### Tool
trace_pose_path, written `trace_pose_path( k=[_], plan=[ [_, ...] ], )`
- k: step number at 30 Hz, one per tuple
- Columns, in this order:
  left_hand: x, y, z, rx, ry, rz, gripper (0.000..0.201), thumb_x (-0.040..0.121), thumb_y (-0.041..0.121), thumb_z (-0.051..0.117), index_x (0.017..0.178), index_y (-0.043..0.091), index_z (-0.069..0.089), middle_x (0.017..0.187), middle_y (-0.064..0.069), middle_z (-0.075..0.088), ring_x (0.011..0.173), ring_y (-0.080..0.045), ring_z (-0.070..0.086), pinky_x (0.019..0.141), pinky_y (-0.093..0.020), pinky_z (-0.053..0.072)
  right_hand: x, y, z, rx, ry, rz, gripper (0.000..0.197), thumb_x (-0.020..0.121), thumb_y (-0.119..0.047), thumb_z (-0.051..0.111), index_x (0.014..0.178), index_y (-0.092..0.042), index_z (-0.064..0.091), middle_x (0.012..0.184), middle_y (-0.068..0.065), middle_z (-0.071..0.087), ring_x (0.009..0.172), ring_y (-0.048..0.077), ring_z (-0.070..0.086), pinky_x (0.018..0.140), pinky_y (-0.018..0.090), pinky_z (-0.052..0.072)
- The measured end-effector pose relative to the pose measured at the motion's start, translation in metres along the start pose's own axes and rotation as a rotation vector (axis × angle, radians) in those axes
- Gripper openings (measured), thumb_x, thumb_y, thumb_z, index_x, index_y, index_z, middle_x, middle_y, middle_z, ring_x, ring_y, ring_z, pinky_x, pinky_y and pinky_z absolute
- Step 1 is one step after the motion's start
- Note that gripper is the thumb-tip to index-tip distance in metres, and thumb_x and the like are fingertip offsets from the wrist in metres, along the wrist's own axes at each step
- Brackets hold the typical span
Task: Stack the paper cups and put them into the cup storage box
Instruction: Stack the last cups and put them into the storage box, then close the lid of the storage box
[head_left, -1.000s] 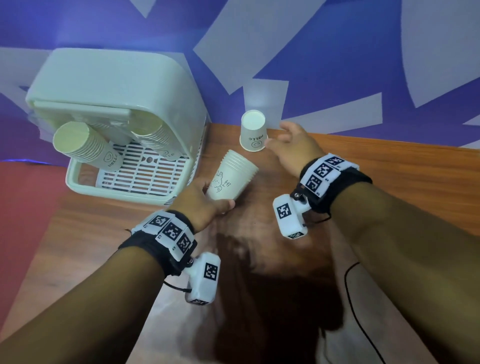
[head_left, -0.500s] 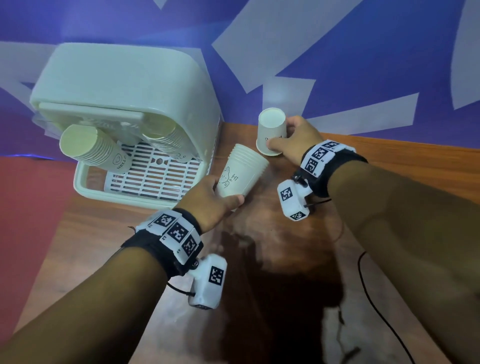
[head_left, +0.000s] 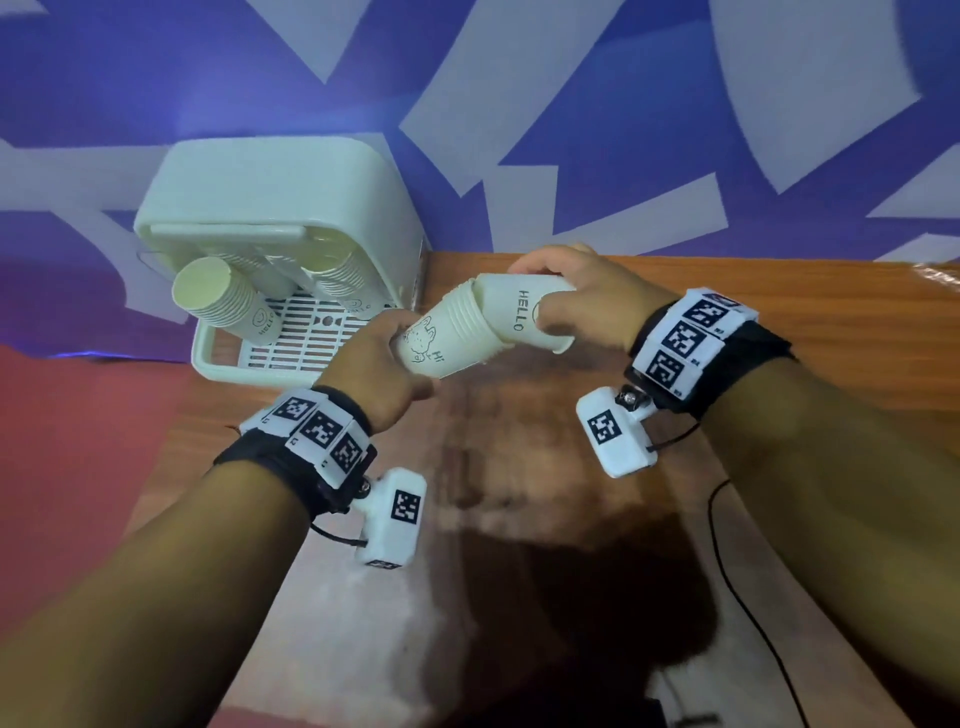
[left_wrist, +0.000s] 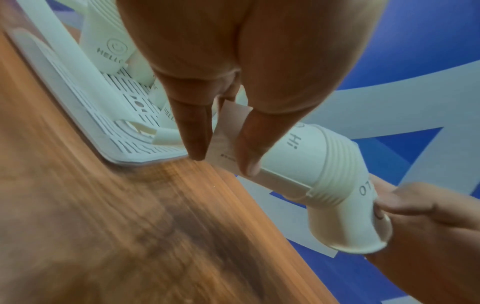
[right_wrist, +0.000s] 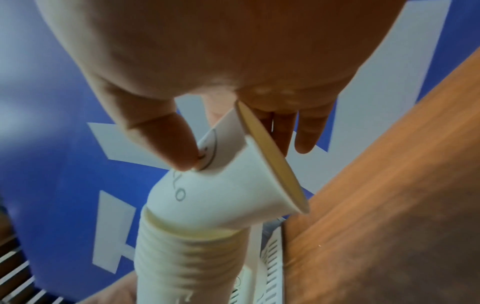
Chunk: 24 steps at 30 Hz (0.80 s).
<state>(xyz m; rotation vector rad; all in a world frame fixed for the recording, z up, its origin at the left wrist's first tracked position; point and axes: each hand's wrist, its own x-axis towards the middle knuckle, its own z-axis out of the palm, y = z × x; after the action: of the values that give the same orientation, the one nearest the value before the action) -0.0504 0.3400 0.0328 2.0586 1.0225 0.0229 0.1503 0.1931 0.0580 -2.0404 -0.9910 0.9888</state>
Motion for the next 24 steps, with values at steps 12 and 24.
trace_pose_path(
  k=[12, 24],
  plan=[
    [-0.033, -0.051, -0.050, -0.063, -0.063, 0.046, 0.058, 0.065, -0.003, 0.083, 0.112, 0.024, 0.061, 0.093, 0.009, 0.064, 0.082, -0.010, 0.062, 0.070, -0.016, 0.048, -0.015, -0.078, 0.105, 0.482, 0.030, 0.063, 0.079, 0.072, -0.001, 0.057, 0.145, -0.024, 0.038, 0.134, -0.003, 0.051, 0.117, 0.012, 0.053, 0.094, 0.026, 0.047],
    [-0.005, -0.120, -0.135, -0.029, -0.007, 0.006, 0.064, 0.056, 0.027, 0.081, 0.118, 0.027, 0.061, 0.114, -0.002, 0.059, 0.099, -0.024, 0.063, 0.096, -0.037, 0.052, 0.042, -0.152, 0.215, 0.703, 0.294, 0.449, 0.032, 0.098, -0.009, 0.044, 0.129, -0.018, 0.051, 0.105, 0.014, 0.067, 0.071, 0.026, 0.073, 0.060, 0.031, 0.059]
  ],
)
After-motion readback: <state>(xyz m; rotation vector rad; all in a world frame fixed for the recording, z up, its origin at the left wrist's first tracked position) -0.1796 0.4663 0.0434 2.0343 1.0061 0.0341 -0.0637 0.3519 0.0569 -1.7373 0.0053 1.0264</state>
